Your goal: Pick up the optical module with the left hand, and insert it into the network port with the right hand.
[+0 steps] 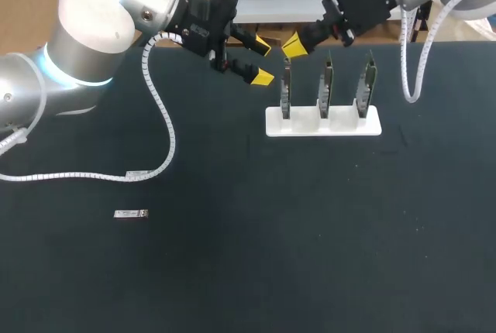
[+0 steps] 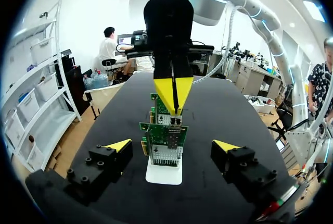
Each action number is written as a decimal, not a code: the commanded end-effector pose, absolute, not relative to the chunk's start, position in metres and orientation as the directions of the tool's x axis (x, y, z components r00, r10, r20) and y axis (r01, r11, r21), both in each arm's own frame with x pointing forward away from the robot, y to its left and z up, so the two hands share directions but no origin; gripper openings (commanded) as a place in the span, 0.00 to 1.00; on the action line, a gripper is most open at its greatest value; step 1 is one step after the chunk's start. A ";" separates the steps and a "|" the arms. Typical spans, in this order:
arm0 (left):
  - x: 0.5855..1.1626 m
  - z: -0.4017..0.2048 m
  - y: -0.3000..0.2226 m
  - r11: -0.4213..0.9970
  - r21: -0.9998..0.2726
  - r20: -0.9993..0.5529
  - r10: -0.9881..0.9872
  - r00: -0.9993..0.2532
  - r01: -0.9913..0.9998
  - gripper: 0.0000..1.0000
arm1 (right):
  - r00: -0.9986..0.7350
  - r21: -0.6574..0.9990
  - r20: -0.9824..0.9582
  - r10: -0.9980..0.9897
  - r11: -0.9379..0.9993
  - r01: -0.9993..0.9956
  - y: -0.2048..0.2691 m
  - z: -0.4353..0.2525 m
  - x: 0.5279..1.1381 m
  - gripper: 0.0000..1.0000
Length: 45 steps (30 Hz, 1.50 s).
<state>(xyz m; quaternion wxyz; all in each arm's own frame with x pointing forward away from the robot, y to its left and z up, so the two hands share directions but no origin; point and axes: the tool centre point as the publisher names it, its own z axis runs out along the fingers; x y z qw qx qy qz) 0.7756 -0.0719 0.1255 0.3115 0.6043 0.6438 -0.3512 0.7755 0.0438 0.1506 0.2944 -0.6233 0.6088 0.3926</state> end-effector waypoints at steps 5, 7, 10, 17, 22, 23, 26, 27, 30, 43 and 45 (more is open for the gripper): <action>0.777 0.126 -0.072 0.022 -0.078 -0.823 0.563 -0.077 0.997 1.00 | -0.058 0.117 -0.847 -0.528 -0.080 -0.990 0.047 0.150 0.779 0.00; 0.777 0.126 -0.072 0.022 -0.078 -0.823 0.563 -0.077 0.997 1.00 | -0.057 0.115 -0.846 -0.531 -0.078 -0.990 0.047 0.149 0.779 0.00; 0.777 0.126 -0.072 0.022 -0.078 -0.823 0.563 -0.077 0.997 1.00 | -0.057 0.114 -0.842 -0.537 -0.075 -0.991 0.046 0.147 0.779 0.00; 0.777 0.126 -0.072 0.022 -0.078 -0.823 0.563 -0.077 0.997 1.00 | -0.063 0.118 -0.840 -0.539 -0.068 -0.991 0.046 0.145 0.776 0.00; 0.777 0.126 -0.072 0.022 -0.078 -0.823 0.563 -0.077 0.997 1.00 | -0.069 0.122 -0.839 -0.540 -0.062 -0.991 0.047 0.143 0.775 0.00; 0.777 0.126 -0.072 0.022 -0.078 -0.823 0.563 -0.077 0.997 1.00 | -0.070 0.123 -0.839 -0.540 -0.062 -0.991 0.047 0.143 0.775 0.00; 0.777 0.126 -0.072 0.022 -0.078 -0.823 0.563 -0.077 0.997 1.00 | -0.072 0.124 -0.837 -0.542 -0.061 -0.990 0.047 0.141 0.774 0.00; 0.777 0.126 -0.072 0.022 -0.078 -0.823 0.563 -0.077 0.997 1.00 | -0.073 0.125 -0.837 -0.542 -0.060 -0.990 0.047 0.141 0.774 0.00; 0.777 0.126 -0.072 0.022 -0.078 -0.823 0.563 -0.077 0.997 1.00 | -0.077 0.129 -0.837 -0.542 -0.059 -0.990 0.047 0.139 0.774 0.00; 0.777 0.126 -0.072 0.022 -0.078 -0.823 0.563 -0.077 0.997 1.00 | -0.113 0.153 -0.857 -0.503 -0.038 -0.987 0.044 0.139 0.775 0.00; 0.777 0.126 -0.072 0.022 -0.078 -0.823 0.563 -0.077 0.997 1.00 | -0.121 0.154 -0.867 -0.484 -0.029 -0.988 0.044 0.142 0.776 0.00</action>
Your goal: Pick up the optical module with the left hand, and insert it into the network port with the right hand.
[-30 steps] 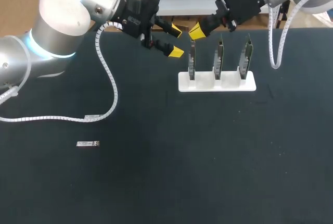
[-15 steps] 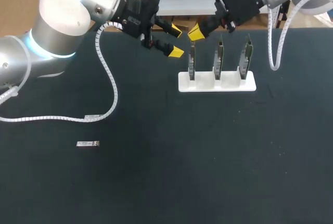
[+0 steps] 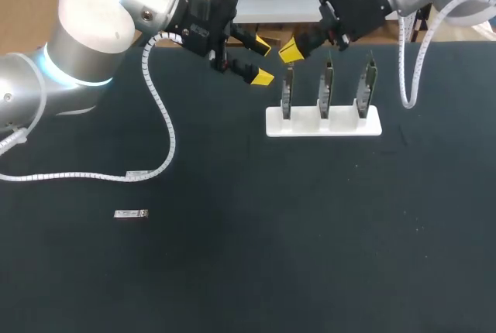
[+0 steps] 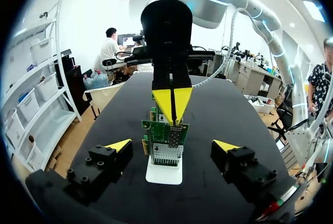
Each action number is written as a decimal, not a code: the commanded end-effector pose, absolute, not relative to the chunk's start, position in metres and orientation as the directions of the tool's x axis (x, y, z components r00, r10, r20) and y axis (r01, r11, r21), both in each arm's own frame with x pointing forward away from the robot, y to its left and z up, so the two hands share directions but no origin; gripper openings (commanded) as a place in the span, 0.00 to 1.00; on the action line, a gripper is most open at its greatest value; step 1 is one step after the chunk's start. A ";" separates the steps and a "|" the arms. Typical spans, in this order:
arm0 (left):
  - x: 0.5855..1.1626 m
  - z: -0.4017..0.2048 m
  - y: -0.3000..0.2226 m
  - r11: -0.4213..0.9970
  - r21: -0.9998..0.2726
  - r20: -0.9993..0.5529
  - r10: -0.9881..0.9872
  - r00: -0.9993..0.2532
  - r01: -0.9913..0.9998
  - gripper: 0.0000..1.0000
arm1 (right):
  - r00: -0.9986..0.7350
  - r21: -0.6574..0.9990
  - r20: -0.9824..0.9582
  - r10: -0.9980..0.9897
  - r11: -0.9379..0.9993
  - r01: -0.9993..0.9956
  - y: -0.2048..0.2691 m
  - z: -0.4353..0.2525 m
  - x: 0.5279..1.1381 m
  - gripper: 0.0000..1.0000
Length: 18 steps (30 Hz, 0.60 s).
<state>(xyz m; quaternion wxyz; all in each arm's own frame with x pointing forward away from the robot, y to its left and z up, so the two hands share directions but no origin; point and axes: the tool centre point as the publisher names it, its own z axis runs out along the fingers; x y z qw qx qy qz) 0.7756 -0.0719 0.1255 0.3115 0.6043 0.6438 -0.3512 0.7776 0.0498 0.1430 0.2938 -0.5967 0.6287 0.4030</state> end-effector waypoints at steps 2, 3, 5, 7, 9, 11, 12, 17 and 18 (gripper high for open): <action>0.777 0.126 -0.072 0.022 -0.078 -0.823 0.563 -0.077 0.997 1.00 | -0.116 0.148 -0.873 -0.474 -0.030 -0.989 0.044 0.147 0.777 0.00; 0.777 0.126 -0.072 0.022 -0.078 -0.823 0.563 -0.077 0.997 1.00 | -0.112 0.144 -0.874 -0.473 -0.031 -0.989 0.045 0.149 0.778 0.00; 0.777 0.126 -0.072 0.022 -0.078 -0.823 0.563 -0.077 0.997 1.00 | -0.107 0.139 -0.876 -0.471 -0.033 -0.990 0.045 0.150 0.778 0.00; 0.777 0.126 -0.072 0.022 -0.078 -0.823 0.563 -0.077 0.997 1.00 | -0.103 0.134 -0.875 -0.473 -0.031 -0.991 0.045 0.150 0.778 0.00; 0.777 0.126 -0.072 0.022 -0.078 -0.823 0.563 -0.077 0.997 1.00 | -0.104 0.134 -0.874 -0.475 -0.029 -0.991 0.044 0.150 0.779 0.00; 0.777 0.126 -0.072 0.022 -0.078 -0.823 0.563 -0.077 0.997 1.00 | -0.089 0.124 -0.867 -0.491 -0.040 -0.991 0.044 0.148 0.778 0.00; 0.777 0.126 -0.072 0.022 -0.078 -0.823 0.563 -0.077 0.997 1.00 | -0.082 0.120 -0.863 -0.499 -0.045 -0.992 0.045 0.147 0.778 0.00; 0.777 0.126 -0.072 0.022 -0.078 -0.823 0.563 -0.077 0.997 1.00 | -0.079 0.121 -0.858 -0.508 -0.049 -0.991 0.046 0.144 0.776 0.00; 0.777 0.126 -0.072 0.022 -0.078 -0.823 0.563 -0.077 0.997 1.00 | -0.080 0.121 -0.858 -0.507 -0.049 -0.991 0.047 0.143 0.776 0.00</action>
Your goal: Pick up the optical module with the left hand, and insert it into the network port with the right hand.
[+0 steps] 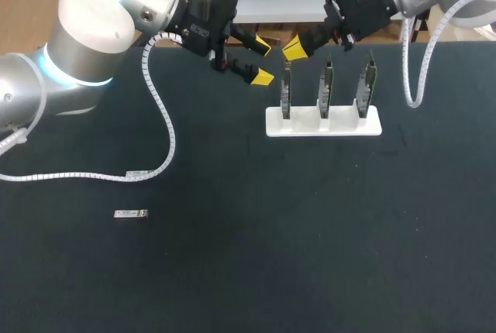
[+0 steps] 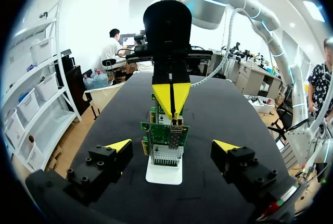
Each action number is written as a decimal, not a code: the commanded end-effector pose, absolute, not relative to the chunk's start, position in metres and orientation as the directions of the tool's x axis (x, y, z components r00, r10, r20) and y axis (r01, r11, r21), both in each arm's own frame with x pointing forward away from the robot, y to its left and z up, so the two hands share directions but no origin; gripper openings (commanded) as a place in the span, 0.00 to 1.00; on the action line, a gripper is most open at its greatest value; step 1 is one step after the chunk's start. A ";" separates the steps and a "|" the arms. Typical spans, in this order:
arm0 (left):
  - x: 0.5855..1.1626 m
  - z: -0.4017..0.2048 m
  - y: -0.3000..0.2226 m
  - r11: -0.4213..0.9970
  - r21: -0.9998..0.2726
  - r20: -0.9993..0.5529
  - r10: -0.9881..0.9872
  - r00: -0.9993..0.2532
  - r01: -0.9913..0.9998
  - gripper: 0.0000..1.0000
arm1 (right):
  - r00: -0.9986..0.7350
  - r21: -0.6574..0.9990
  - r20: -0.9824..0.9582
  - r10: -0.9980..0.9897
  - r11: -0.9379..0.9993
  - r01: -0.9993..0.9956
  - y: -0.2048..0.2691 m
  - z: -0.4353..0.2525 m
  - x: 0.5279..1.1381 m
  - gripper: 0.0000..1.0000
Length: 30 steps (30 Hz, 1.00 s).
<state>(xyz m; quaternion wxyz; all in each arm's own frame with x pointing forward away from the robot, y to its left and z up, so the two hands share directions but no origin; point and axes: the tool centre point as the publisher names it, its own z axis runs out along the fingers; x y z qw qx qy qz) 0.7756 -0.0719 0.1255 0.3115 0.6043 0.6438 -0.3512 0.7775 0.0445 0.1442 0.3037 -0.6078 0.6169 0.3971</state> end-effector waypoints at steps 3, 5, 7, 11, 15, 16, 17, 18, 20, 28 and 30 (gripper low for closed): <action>0.777 0.126 -0.072 0.022 -0.078 -0.823 0.563 -0.077 0.997 1.00 | -0.080 0.122 -0.857 -0.510 -0.050 -0.991 0.047 0.143 0.776 0.00; 0.777 0.126 -0.072 0.022 -0.078 -0.823 0.563 -0.077 0.997 1.00 | -0.080 0.123 -0.855 -0.513 -0.050 -0.991 0.047 0.142 0.776 0.00; 0.777 0.126 -0.072 0.022 -0.078 -0.823 0.563 -0.077 0.997 1.00 | -0.082 0.126 -0.852 -0.516 -0.051 -0.991 0.047 0.140 0.776 0.00; 0.777 0.126 -0.072 0.022 -0.078 -0.823 0.563 -0.077 0.997 1.00 | -0.085 0.129 -0.851 -0.518 -0.050 -0.990 0.047 0.140 0.776 0.00; 0.777 0.126 -0.072 0.022 -0.078 -0.823 0.563 -0.077 0.997 1.00 | -0.086 0.130 -0.852 -0.517 -0.049 -0.990 0.048 0.139 0.776 0.00; 0.777 0.126 -0.072 0.022 -0.078 -0.823 0.563 -0.077 0.997 1.00 | -0.087 0.131 -0.852 -0.517 -0.049 -0.990 0.048 0.139 0.776 0.00; 0.777 0.126 -0.072 0.022 -0.078 -0.823 0.563 -0.077 0.997 1.00 | -0.087 0.131 -0.851 -0.518 -0.050 -0.990 0.048 0.139 0.776 0.00; 0.777 0.126 -0.072 0.022 -0.078 -0.823 0.563 -0.077 0.997 1.00 | -0.087 0.131 -0.851 -0.518 -0.050 -0.990 0.048 0.139 0.776 0.00; 0.777 0.126 -0.072 0.022 -0.078 -0.823 0.563 -0.077 0.997 1.00 | -0.088 0.133 -0.851 -0.518 -0.050 -0.990 0.048 0.138 0.776 0.00; 0.777 0.126 -0.072 0.022 -0.078 -0.823 0.563 -0.077 0.997 1.00 | -0.091 0.137 -0.848 -0.522 -0.051 -0.989 0.050 0.136 0.778 0.00; 0.777 0.126 -0.072 0.022 -0.078 -0.823 0.563 -0.077 0.997 1.00 | -0.090 0.137 -0.848 -0.522 -0.053 -0.989 0.050 0.136 0.778 0.00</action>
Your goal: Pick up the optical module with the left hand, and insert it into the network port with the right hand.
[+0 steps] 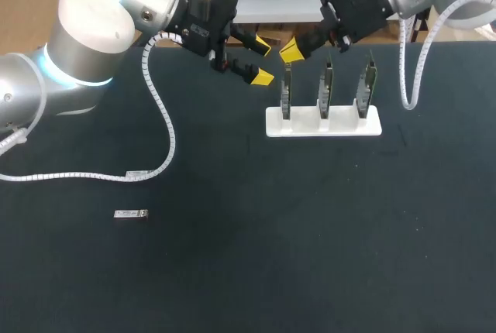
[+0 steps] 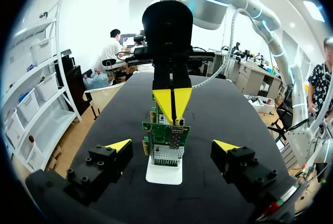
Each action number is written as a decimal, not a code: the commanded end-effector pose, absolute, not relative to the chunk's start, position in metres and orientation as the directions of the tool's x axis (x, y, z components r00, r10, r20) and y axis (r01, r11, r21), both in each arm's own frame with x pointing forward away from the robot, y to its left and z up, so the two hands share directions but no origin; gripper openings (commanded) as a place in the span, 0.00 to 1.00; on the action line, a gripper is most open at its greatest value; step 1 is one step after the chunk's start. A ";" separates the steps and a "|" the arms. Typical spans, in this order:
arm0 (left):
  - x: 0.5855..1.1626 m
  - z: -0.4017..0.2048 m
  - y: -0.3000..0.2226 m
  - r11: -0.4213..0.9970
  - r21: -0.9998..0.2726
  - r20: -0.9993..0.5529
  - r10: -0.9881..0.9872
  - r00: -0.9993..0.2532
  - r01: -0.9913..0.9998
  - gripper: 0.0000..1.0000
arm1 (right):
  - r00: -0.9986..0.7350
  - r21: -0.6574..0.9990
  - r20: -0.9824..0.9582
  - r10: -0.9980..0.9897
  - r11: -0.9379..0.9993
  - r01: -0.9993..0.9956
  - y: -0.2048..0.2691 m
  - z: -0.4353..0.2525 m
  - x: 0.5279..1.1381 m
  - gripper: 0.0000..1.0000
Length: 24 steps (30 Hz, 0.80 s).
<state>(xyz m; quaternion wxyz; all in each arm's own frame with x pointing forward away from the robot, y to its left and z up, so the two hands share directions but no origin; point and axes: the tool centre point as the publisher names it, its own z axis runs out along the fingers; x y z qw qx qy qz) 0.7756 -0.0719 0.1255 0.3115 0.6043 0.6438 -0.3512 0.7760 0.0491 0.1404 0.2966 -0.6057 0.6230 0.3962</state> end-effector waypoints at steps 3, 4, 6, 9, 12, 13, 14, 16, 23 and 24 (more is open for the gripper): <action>0.777 0.126 -0.072 0.022 -0.078 -0.823 0.563 -0.077 0.997 1.00 | -0.102 0.148 -0.854 -0.510 -0.049 -0.988 0.050 0.136 0.779 0.00; 0.777 0.126 -0.072 0.022 -0.078 -0.823 0.563 -0.077 0.997 1.00 | -0.103 0.148 -0.854 -0.509 -0.049 -0.988 0.050 0.137 0.780 0.00; 0.777 0.126 -0.072 0.022 -0.078 -0.823 0.563 -0.077 0.997 1.00 | -0.101 0.145 -0.856 -0.507 -0.049 -0.988 0.050 0.138 0.780 0.00; 0.777 0.126 -0.072 0.022 -0.078 -0.823 0.563 -0.077 0.997 1.00 | -0.102 0.147 -0.858 -0.503 -0.051 -0.988 0.050 0.139 0.780 0.00; 0.777 0.126 -0.072 0.022 -0.078 -0.823 0.563 -0.077 0.997 1.00 | -0.105 0.149 -0.859 -0.501 -0.049 -0.988 0.050 0.140 0.780 0.00; 0.777 0.126 -0.072 0.022 -0.078 -0.823 0.563 -0.077 0.997 1.00 | -0.111 0.154 -0.862 -0.495 -0.046 -0.987 0.049 0.141 0.781 0.00; 0.777 0.126 -0.072 0.022 -0.078 -0.823 0.563 -0.077 0.997 1.00 | -0.112 0.154 -0.862 -0.494 -0.046 -0.987 0.049 0.142 0.781 0.00; 0.777 0.126 -0.072 0.022 -0.078 -0.823 0.563 -0.077 0.997 1.00 | -0.112 0.152 -0.867 -0.486 -0.043 -0.987 0.049 0.144 0.782 0.00; 0.777 0.126 -0.072 0.022 -0.078 -0.823 0.563 -0.077 0.997 1.00 | -0.114 0.146 -0.877 -0.466 -0.034 -0.989 0.050 0.151 0.787 0.00; 0.777 0.126 -0.072 0.022 -0.078 -0.823 0.563 -0.077 0.997 1.00 | -0.110 0.143 -0.876 -0.469 -0.034 -0.989 0.050 0.151 0.787 0.00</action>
